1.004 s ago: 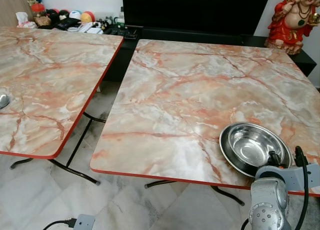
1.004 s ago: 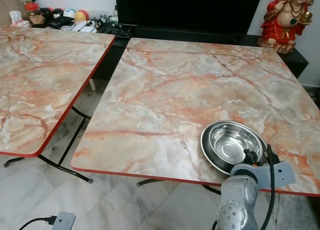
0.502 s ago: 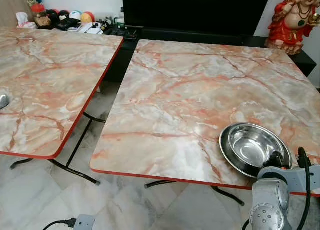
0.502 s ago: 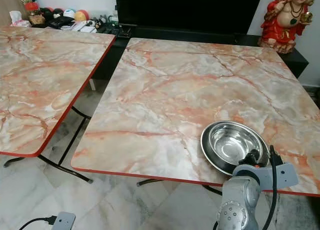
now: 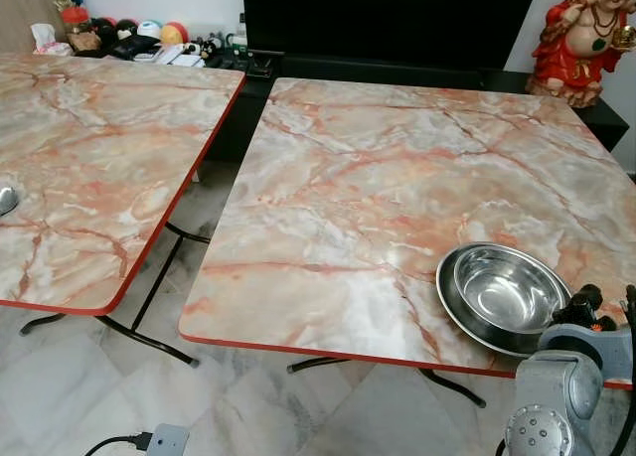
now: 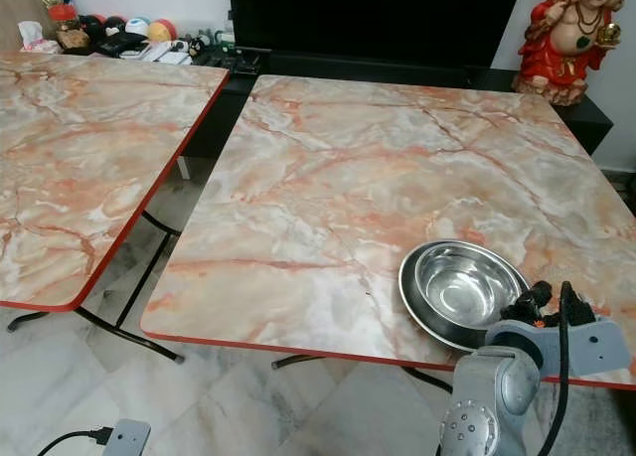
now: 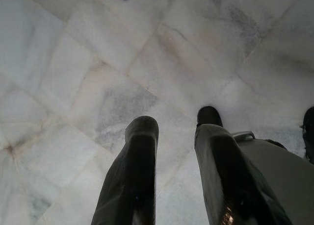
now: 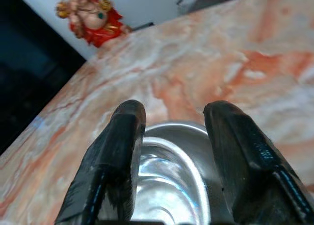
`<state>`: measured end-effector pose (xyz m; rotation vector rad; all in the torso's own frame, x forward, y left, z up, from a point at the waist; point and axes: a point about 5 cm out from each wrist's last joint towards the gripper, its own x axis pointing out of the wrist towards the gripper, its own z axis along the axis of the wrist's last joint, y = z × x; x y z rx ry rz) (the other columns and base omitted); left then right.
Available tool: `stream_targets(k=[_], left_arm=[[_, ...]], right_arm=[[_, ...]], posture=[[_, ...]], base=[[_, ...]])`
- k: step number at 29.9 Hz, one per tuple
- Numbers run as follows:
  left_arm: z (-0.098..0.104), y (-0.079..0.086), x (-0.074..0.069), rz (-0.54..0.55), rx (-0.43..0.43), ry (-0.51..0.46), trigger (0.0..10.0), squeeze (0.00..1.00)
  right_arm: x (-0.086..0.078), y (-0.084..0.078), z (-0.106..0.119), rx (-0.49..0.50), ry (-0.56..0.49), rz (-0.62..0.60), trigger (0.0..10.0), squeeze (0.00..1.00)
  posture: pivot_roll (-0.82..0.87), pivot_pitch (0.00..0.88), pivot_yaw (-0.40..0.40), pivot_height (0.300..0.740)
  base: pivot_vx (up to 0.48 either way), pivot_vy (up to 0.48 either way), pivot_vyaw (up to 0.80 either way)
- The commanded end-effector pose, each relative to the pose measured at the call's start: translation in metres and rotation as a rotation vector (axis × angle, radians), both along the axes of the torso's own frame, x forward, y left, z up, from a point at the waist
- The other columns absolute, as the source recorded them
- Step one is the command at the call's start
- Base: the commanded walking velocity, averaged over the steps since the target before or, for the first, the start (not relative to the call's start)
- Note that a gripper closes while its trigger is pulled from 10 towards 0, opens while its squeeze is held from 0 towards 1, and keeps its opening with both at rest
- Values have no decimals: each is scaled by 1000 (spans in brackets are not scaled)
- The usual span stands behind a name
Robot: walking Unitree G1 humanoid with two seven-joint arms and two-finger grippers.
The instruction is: Setting the table
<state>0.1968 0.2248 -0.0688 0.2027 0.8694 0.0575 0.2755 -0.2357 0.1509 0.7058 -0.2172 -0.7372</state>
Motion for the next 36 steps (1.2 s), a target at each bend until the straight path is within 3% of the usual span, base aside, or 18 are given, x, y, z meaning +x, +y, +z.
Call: stream_targets(k=[1,3,6,10,11,16,25,30,36], left_arm=[[-4,-1,-7,-7,2,30,10000,0],[-4,0,-6,-7,4,31,10000,0],[-4,1,-7,-4,7,32,10000,0],[-4,3,-7,2,9,32,10000,0],[-4,2,-7,5,7,31,10000,0],[-4,0,-6,-3,-1,26,10000,0],[-3,0,-4,2,-1,23,10000,0],[-4,1,-8,12,0,30,10000,0],[-5,0,-9,5,1,34,10000,0]], right_arm=[[3,2,7,-90,10,37,10000,0],[6,4,9,-188,42,76,10000,0],[11,5,20,-315,2,137,10000,0],[19,5,27,-425,15,243,10000,0],[25,8,26,-527,69,313,10000,0],[35,24,28,-648,53,492,10000,0],[37,45,22,-645,26,612,10000,0],[35,66,17,-666,13,676,10000,0],[32,70,21,-695,-17,687,10000,0]], posture=[[-32,130,-28,740],[-33,130,-26,740],[-33,127,-29,740],[-36,125,-33,740],[-39,121,-31,740],[-49,104,-29,740],[-41,76,-27,740],[-28,56,-32,740],[-36,43,-34,740]], base=[[0,0,0],[0,0,0],[0,0,0],[0,0,0],[0,0,0],[0,0,0],[0,0,0],[0,0,0],[0,0,0]])
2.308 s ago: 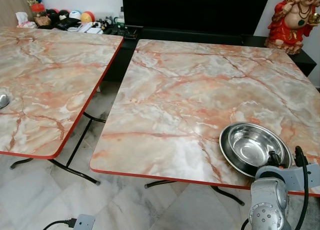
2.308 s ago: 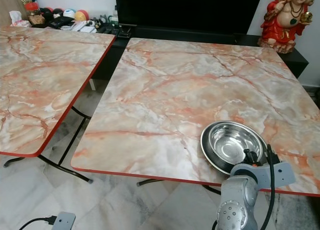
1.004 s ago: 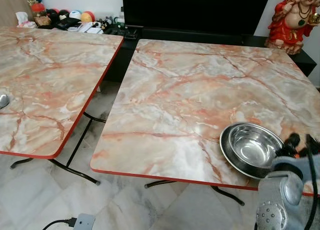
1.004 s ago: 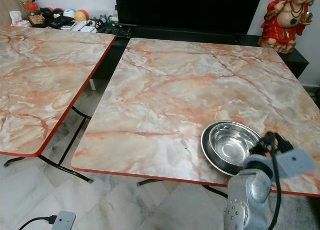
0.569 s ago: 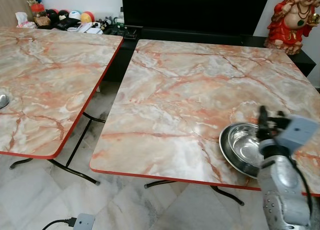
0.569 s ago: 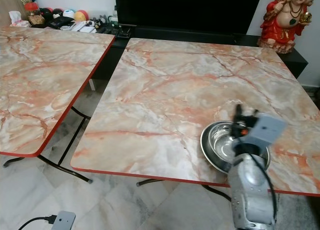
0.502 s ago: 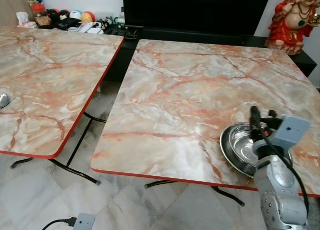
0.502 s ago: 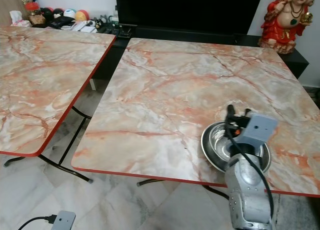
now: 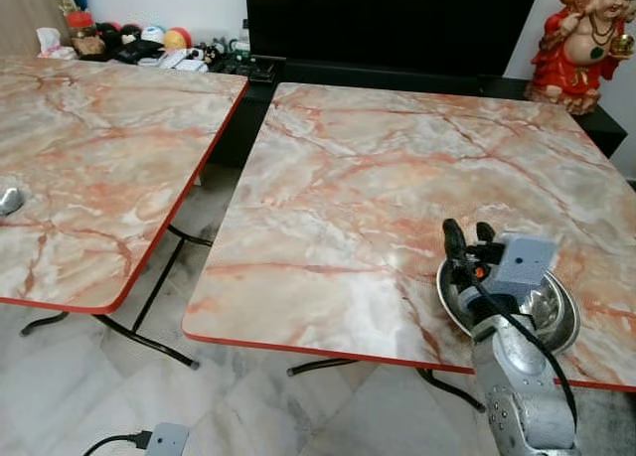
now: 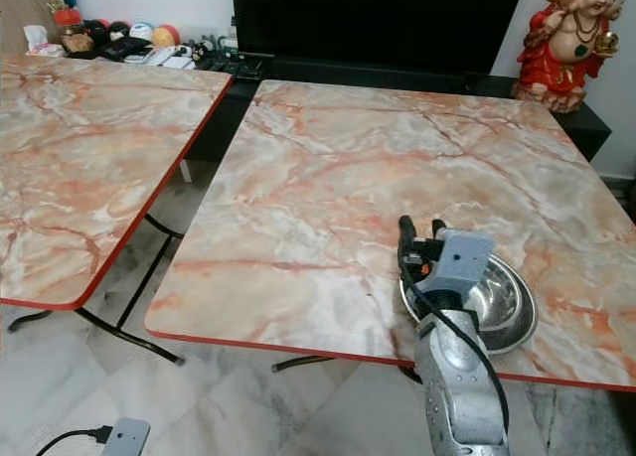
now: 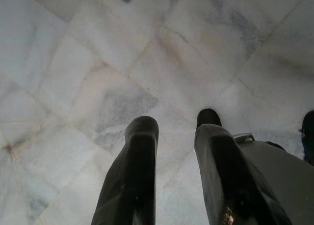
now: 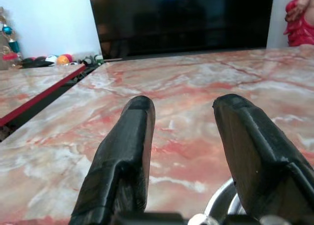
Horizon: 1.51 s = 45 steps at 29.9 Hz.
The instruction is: Setting the table
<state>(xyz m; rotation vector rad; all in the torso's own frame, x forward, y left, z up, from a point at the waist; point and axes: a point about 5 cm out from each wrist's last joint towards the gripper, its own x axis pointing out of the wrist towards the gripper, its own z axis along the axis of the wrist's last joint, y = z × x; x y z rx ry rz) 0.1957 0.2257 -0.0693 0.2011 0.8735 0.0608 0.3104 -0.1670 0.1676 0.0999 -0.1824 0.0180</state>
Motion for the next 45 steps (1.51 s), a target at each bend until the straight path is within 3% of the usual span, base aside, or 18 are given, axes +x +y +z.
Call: stream_targets(k=[1,8,16,45], left_arm=[[-4,-1,-8,-3,1,28,10000,0],[-5,-6,-6,-21,-5,28,10000,0],[-4,-7,-3,-5,-14,22,10000,0],[-4,-1,-7,15,-7,29,10000,0]], right_arm=[[-6,3,5,-9,-39,7,10000,0],[-15,8,-2,-25,-29,22,10000,0],[-11,12,3,-19,-41,35,10000,0],[-11,32,3,-88,-53,102,10000,0]], posture=[[-36,43,-34,740],[-47,38,-31,740],[-36,65,-40,740],[-19,105,-33,740]], base=[[0,0,0],[0,0,0],[0,0,0],[0,480,0]])
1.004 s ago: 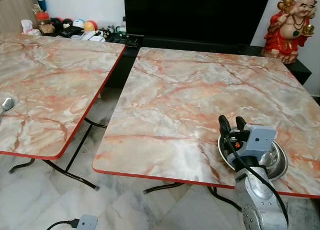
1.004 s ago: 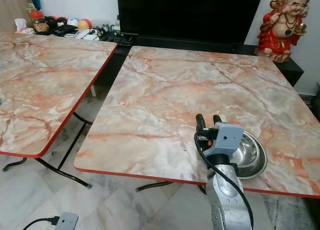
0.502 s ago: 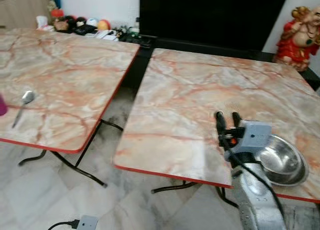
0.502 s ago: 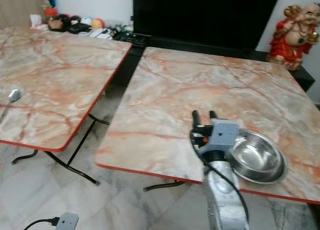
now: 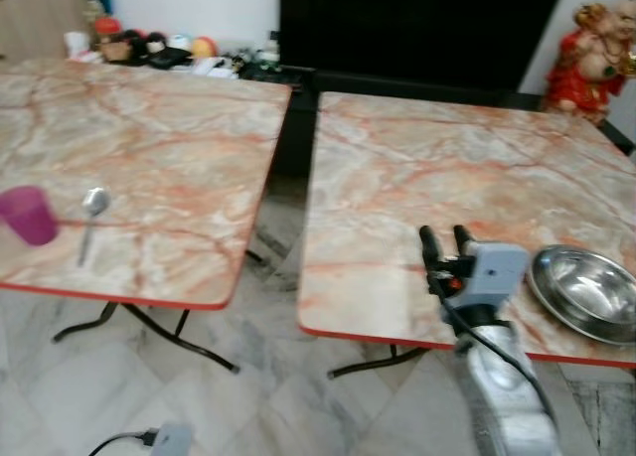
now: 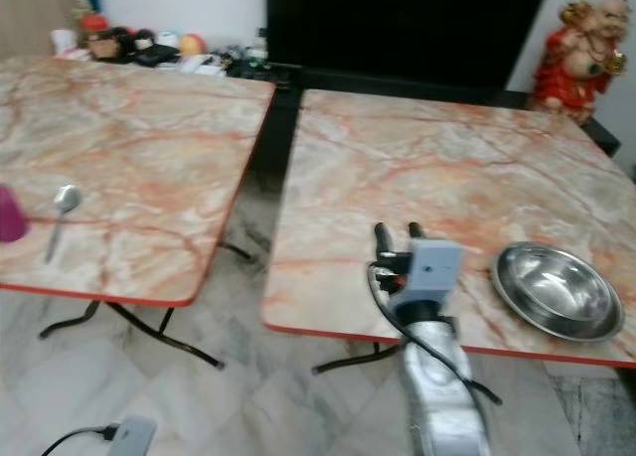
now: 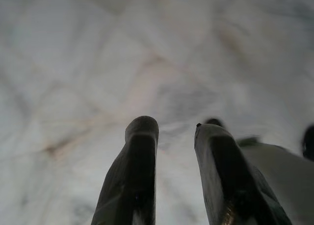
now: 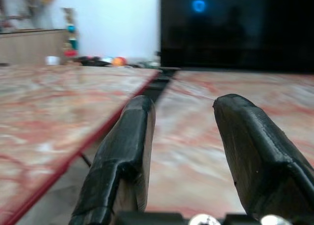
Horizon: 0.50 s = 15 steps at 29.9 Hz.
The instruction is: Setting the table
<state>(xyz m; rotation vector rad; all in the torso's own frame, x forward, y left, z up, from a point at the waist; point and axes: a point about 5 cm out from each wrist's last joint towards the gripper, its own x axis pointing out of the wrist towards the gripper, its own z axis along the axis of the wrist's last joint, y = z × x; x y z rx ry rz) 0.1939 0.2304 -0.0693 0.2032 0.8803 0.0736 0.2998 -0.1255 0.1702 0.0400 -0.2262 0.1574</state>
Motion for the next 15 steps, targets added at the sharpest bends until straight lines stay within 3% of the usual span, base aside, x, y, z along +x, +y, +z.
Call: stream_targets(k=[1,6,15], left_arm=[[-4,-5,-5,4,-14,23,10000,0],[-4,-5,-5,4,-14,22,10000,0],[-4,-6,-4,-7,-10,18,10000,0]], right_arm=[[0,-10,0,-17,-3,-29,10000,0],[0,-9,0,-27,-4,-26,10000,0],[-1,-8,-2,-37,-2,-25,10000,0]], posture=[[-19,107,-33,740],[-17,109,-33,740],[-17,110,-33,740]], base=[[0,480,0],[0,480,0],[0,0,0]])
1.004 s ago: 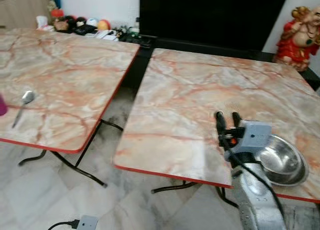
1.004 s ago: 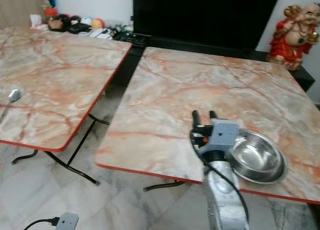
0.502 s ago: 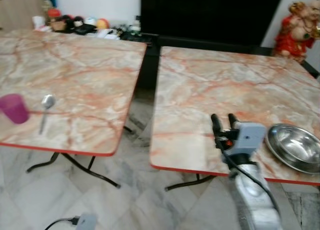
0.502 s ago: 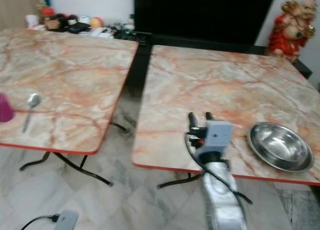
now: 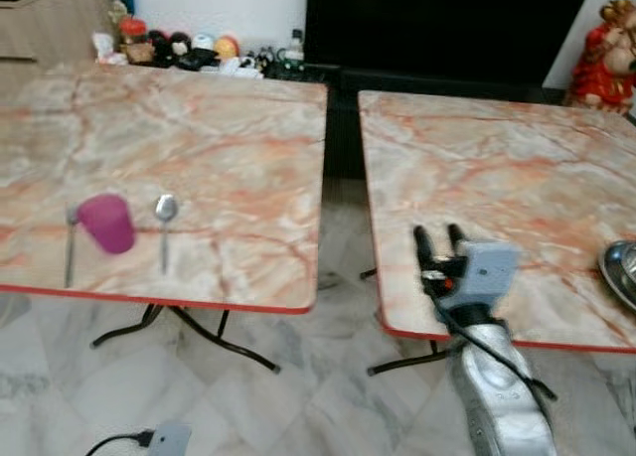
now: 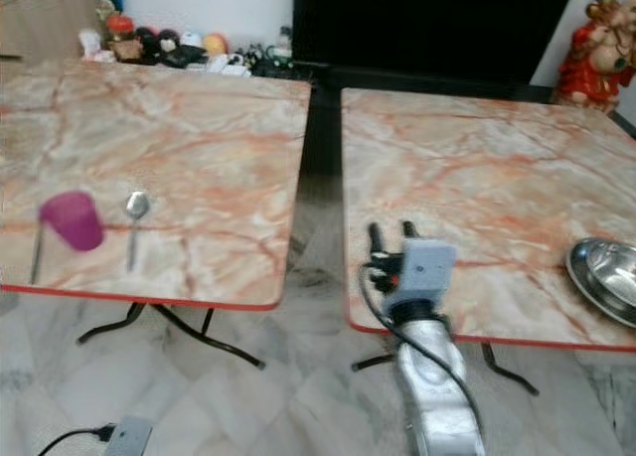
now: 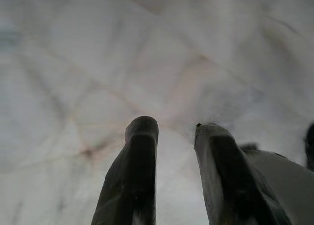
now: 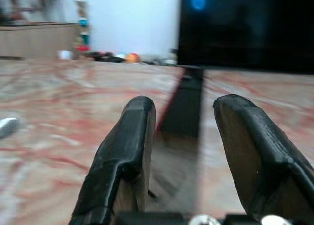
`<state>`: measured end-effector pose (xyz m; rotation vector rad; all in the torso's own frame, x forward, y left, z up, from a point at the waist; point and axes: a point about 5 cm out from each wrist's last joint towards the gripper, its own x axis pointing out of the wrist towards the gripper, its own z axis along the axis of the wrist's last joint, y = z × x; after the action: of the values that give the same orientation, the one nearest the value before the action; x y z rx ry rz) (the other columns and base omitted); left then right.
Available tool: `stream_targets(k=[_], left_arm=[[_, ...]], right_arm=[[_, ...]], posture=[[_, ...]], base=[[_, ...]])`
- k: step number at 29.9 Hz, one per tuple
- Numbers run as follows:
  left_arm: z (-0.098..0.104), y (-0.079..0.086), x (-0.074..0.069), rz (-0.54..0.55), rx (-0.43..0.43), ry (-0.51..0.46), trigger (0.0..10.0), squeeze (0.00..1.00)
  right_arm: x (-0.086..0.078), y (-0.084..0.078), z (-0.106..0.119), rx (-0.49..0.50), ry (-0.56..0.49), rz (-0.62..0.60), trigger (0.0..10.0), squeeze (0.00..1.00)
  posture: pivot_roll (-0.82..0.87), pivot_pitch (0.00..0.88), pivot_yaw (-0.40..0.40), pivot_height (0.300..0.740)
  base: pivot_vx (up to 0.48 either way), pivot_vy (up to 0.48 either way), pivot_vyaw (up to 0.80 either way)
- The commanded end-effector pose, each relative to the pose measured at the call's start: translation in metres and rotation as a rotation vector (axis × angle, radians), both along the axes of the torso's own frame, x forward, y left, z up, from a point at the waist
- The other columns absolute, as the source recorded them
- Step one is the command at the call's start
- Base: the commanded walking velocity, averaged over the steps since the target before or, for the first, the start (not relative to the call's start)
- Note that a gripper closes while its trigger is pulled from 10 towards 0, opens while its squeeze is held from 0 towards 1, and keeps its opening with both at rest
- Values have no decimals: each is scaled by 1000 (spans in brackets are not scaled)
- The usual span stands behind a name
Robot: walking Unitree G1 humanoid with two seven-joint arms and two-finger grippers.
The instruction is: Setting the table
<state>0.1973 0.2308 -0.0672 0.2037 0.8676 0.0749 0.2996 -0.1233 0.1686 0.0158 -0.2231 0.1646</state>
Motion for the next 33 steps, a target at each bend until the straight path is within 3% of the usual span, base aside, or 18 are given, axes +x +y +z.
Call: stream_targets(k=[1,12,16,17,22,24,25,27,29,33], left_arm=[[-6,-6,-7,-6,-11,30,10000,0],[-5,-5,-7,-7,-10,29,10000,0],[-5,-5,-7,-9,-9,29,10000,0],[-5,-6,-7,-10,-9,30,10000,0],[-6,-7,-7,-12,-10,31,10000,0],[-6,-7,-7,-13,-11,31,10000,0],[-6,-7,-7,-13,-11,31,10000,0],[-6,-8,-7,-13,-11,31,10000,0],[-6,-8,-7,-14,-10,31,10000,0],[-6,-8,-7,-15,-11,31,10000,0]], right_arm=[[-1,-10,0,-12,-4,-29,10000,0],[-4,-13,-5,-20,12,-48,10000,0],[-11,-22,-12,-38,41,-118,10000,0],[-16,-33,-23,-62,107,-201,10000,0],[-29,-54,-44,-73,224,-330,10000,0],[-44,-80,-65,-47,323,-489,10000,0],[-44,-80,-65,-47,323,-489,10000,0],[-67,-112,-89,-32,437,-681,10000,0],[-76,-121,-100,9,499,-752,10000,0],[-84,-119,-123,81,622,-739,10000,0]], posture=[[-17,110,-33,740],[-16,113,-32,740],[-18,114,-34,740],[-20,115,-34,740],[-20,116,-38,740],[-20,117,-40,740],[-20,117,-40,740],[-27,117,-41,740],[-27,117,-41,740],[-31,115,-42,740]], base=[[0,0,0],[0,0,0],[0,0,0],[0,0,0],[0,0,0],[0,0,0],[0,0,0],[0,0,0],[0,0,0],[0,0,0]])
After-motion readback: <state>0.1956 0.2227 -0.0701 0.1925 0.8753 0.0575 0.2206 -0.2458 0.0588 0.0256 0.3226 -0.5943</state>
